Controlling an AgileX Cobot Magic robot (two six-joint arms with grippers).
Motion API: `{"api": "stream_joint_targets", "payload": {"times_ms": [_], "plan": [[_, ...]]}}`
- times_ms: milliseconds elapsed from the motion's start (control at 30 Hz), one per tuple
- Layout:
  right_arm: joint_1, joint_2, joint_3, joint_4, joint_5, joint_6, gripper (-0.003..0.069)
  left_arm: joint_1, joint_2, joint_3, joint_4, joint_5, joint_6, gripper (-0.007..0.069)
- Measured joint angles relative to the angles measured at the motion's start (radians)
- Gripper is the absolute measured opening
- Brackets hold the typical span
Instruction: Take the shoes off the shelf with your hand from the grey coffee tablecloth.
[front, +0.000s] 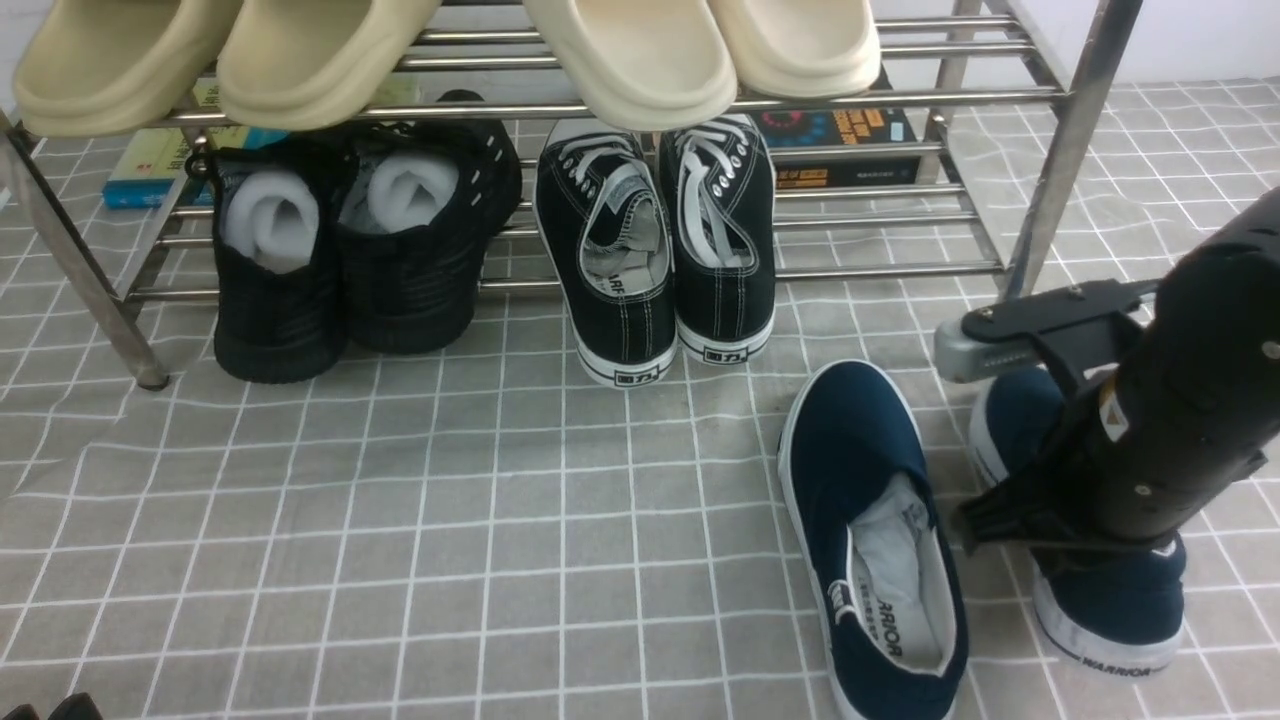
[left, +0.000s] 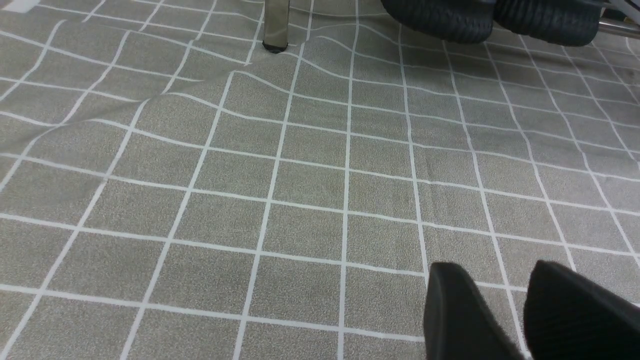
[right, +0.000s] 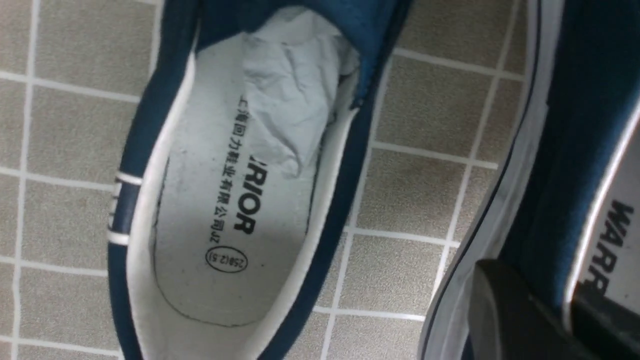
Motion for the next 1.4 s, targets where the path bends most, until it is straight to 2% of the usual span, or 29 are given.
{"api": "stream_joint_targets", "payload": {"times_ms": [167, 433, 567, 700, 800, 867, 933, 967, 1033, 1100, 1133, 1167, 1233, 1300, 1400], "plan": [[0.000, 0.028, 0.000, 0.008, -0.023, 0.004, 0.0065, 0.000, 0.000, 0.000, 0.000, 0.000, 0.000, 0.0239], [0.000, 0.050, -0.006, 0.014, -0.032, -0.011, 0.0230, 0.000, 0.000, 0.000, 0.000, 0.000, 0.000, 0.0239], [0.000, -0.009, -0.041, 0.030, 0.027, -0.059, 0.0263, 0.000, 0.000, 0.000, 0.000, 0.000, 0.000, 0.0239], [0.000, -0.110, -0.086, 0.032, 0.119, -0.097, 0.0256, 0.000, 0.000, 0.000, 0.000, 0.000, 0.000, 0.0239], [0.000, -0.241, -0.093, 0.032, 0.194, -0.116, 0.0208, 0.000, 0.000, 0.000, 0.000, 0.000, 0.000, 0.0239], [0.000, -0.388, -0.065, 0.032, 0.231, -0.122, 0.0129, 0.000, 0.000, 0.000, 0.000, 0.000, 0.000, 0.0239], [0.000, -0.455, -0.035, 0.032, 0.223, -0.122, 0.0097, 0.000, 0.000, 0.000, 0.000, 0.000, 0.000, 0.0239], [0.000, -0.569, 0.018, 0.032, 0.189, -0.122, 0.0041, 0.000, 0.000, 0.000, 0.000, 0.000, 0.000, 0.0239], [0.000, -0.719, 0.144, 0.034, 0.065, -0.120, -0.0008, 0.000, 0.000, 0.000, 0.000, 0.000, 0.000, 0.0239], [0.000, -0.866, 0.283, 0.044, -0.125, -0.122, -0.0015, 0.000, 0.000, 0.000, 0.000, 0.000, 0.000, 0.0239], [0.000, -0.907, 0.338, 0.046, -0.229, -0.126, -0.0015, 0.000, 0.000, 0.000, 0.000, 0.000, 0.000, 0.0239], [0.000, -0.916, 0.352, 0.048, -0.249, -0.127, -0.0015, 0.000, 0.000, 0.000, 0.000, 0.000, 0.000, 0.0239], [0.000, -0.996, 0.499, 0.053, -0.460, -0.137, -0.0015, 0.000, 0.000, 0.000, 0.000, 0.000, 0.000, 0.0239], [0.000, -1.031, 0.570, 0.051, -0.588, -0.151, -0.0015, 0.000, 0.000, 0.000, 0.000, 0.000, 0.000, 0.0239], [0.000, -1.045, 0.620, 0.035, -0.680, -0.154, -0.0013, 0.000, 0.000, 0.000, 0.000, 0.000, 0.000, 0.0239]]}}
